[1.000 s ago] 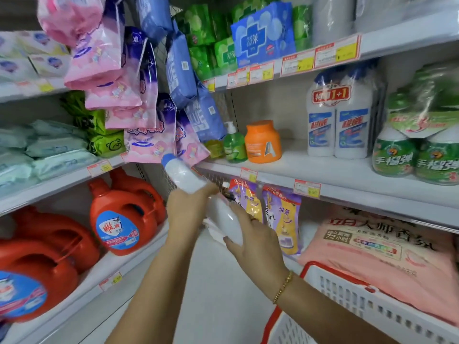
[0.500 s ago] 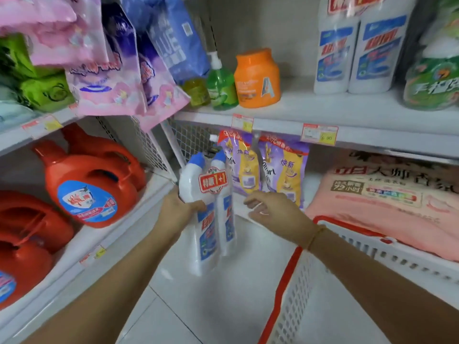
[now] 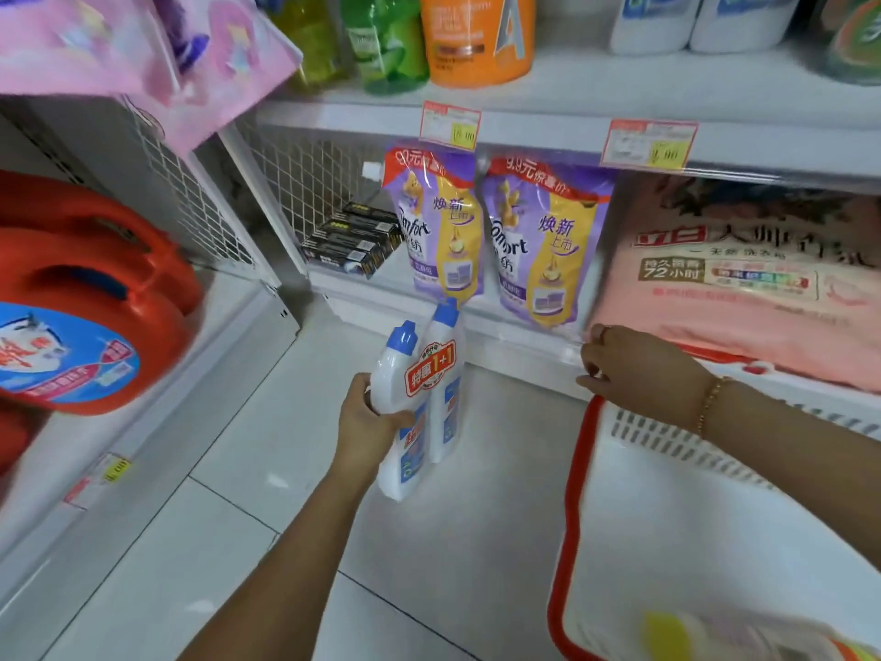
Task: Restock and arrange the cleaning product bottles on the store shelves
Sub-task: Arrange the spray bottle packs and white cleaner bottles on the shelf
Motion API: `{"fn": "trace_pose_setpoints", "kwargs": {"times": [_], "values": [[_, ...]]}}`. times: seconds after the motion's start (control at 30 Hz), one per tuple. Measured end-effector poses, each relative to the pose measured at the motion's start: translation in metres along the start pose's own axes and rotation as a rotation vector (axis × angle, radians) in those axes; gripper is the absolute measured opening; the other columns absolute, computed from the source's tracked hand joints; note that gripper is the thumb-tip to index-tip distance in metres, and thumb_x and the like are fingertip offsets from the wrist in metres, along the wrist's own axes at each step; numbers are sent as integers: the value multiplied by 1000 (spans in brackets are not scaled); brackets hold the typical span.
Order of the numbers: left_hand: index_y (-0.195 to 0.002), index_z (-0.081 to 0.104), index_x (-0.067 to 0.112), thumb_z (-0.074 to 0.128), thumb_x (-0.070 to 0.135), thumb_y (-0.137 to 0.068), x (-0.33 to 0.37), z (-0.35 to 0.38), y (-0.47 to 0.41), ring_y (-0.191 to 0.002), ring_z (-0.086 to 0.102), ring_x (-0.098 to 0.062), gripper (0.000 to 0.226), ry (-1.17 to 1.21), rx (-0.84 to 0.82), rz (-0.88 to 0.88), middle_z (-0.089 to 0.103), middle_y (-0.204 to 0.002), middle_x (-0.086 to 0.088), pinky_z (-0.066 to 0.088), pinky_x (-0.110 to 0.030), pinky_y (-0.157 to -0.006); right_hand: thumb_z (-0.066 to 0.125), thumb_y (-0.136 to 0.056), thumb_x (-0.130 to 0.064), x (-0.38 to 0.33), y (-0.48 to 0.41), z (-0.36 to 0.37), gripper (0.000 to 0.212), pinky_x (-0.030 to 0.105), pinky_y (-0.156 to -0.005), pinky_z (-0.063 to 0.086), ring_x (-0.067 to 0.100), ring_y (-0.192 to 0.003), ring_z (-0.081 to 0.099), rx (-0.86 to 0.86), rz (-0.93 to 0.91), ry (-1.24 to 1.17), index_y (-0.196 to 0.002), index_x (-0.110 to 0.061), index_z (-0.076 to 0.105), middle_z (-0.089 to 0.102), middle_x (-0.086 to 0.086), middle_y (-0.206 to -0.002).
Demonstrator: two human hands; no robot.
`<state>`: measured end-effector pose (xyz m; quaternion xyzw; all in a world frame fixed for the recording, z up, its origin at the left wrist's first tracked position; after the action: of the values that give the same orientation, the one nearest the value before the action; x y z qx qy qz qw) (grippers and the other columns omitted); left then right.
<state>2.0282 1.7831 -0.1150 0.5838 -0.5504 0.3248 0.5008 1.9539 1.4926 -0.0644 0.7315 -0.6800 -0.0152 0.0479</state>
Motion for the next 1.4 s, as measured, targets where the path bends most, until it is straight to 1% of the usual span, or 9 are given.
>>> {"fn": "trace_pose_setpoints", "kwargs": {"times": [0.17, 0.27, 0.67, 0.9, 0.97, 1.07, 1.2, 1.3, 1.4], "values": [[-95, 49, 24, 72, 10, -47, -31, 0, 12, -85, 65, -16, 55, 51, 9, 2, 64, -97, 1, 52, -20, -60, 53, -95, -34, -1, 8, -2, 29, 31, -62, 37, 30, -82, 60, 58, 12, -15, -93, -6, 63, 54, 11, -101], [-98, 49, 25, 79, -4, -58, -41, -5, 14, -87, 66, -16, 58, 59, 14, 19, 64, -99, 3, 53, -19, -60, 56, -94, -30, -3, 10, -3, 28, 33, -61, 40, 33, -76, 60, 69, 9, -10, -88, -4, 64, 56, 14, -96], [-109, 55, 20, 79, -3, -71, -71, -33, 45, -95, 64, -21, 50, 20, 128, 33, 65, -104, 0, 50, -19, -70, 49, -96, -28, -11, 13, -9, 23, 34, -72, 44, 29, -86, 58, 7, 44, 7, -97, -8, 60, 53, 10, -104], [-101, 61, 21, 79, 10, -76, 5, -34, 52, -95, 62, -11, 33, -179, 127, 191, 65, -99, 9, 51, -16, -77, 56, -91, -32, 3, 8, -29, 24, 30, -82, 43, 23, -100, 57, -51, 11, -56, -108, -16, 61, 60, 4, -105], [-102, 62, 22, 76, 14, -80, 46, -24, 53, -95, 61, 0, 27, -262, 109, 288, 65, -100, 12, 49, -15, -84, 62, -89, -26, 12, 9, -67, 19, 29, -77, 41, 23, -93, 57, 66, -14, -171, -101, -13, 66, 58, 3, -94], [-103, 65, 17, 72, 15, -84, 125, 4, 53, -89, 62, 4, 21, -216, 75, 454, 68, -98, 12, 48, -12, -83, 71, -82, -22, 42, 24, -151, 19, 32, -72, 38, 31, -88, 60, 459, -19, -331, -93, -7, 71, 65, 13, -93], [-97, 65, 17, 71, 9, -84, 246, 77, 39, -81, 64, 0, 16, -126, -7, 695, 68, -92, 9, 48, -12, -77, 67, -85, -24, 136, 64, -218, 32, 44, -88, 40, 41, -106, 52, 960, 274, -260, -112, -7, 63, 57, 24, -114], [-98, 63, 12, 69, 3, -83, 320, 139, 17, -75, 61, 7, 19, -84, -53, 822, 65, -89, 8, 47, -11, -77, 55, -87, -29, 195, 76, -200, 36, 48, -76, 42, 45, -96, 54, 976, 430, -190, -108, -1, 61, 57, 31, -103], [-112, 59, 5, 74, 4, -80, 367, 191, -25, -84, 61, -6, 35, -68, -85, 750, 64, -100, -3, 49, -17, -78, 37, -90, -39, 214, 70, -169, 47, 35, -51, 31, 41, -69, 56, 891, 446, -81, -76, -1, 60, 57, 25, -74]]}}
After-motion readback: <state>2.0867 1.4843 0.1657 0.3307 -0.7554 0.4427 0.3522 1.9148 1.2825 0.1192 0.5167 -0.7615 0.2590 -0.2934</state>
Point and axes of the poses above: each hand's wrist, its own y-axis away from the middle knuckle, its own z-axis out of the palm, x = y × z, the point moved 5 cm from there along -y, towards the middle knuckle
